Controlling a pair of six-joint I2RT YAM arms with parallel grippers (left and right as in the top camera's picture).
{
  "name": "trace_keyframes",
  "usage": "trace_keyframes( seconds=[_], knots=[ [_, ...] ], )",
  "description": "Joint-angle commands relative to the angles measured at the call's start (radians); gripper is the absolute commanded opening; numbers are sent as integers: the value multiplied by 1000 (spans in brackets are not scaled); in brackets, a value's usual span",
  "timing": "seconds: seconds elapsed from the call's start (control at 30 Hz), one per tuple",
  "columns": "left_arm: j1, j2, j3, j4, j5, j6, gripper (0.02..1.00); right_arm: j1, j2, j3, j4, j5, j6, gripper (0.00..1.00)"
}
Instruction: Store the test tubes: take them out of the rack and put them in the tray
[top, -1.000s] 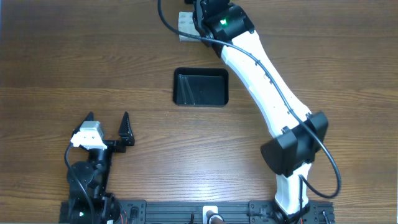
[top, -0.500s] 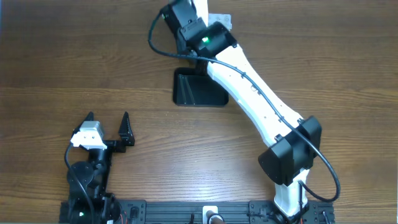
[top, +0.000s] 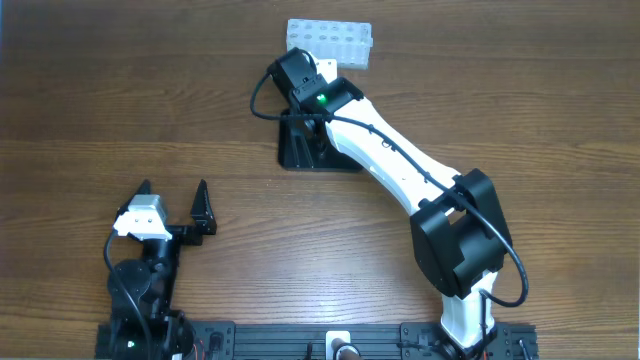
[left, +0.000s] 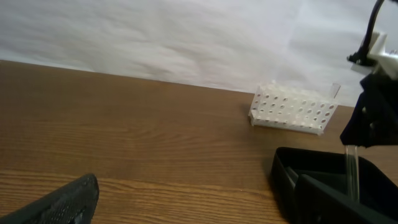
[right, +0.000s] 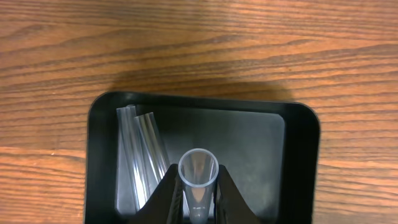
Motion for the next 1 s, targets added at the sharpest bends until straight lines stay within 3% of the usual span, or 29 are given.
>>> trace_keyframes(
  seconds=[0.03,0.23,0.5,0.7,0.83,0.9,1.0],
  knots=[
    [-3,-7,-5,-1,13,-7,998,-8,-3,-39,35,-4,34,99],
    [-3,-7,-5,-1,13,-7,1000,-7,21,-50,59,-4,34,183],
    [-3,-7,-5,-1,13,-7,1000,-7,43,-45,77,8,25,441],
    [-3,-7,-5,-1,13,-7,1000,-26,-30,-32,110,131,3,568],
    [-4,-7,-5,-1,13,-7,1000,-63,-95,-32,228,215,-107,698],
    [-3,-7,-5,-2,13,-7,1000,-84,-101,-32,329,247,-196,858],
    [-3,-7,-5,-1,13,-7,1000,-120,-79,-33,483,250,-338,972]
  ],
)
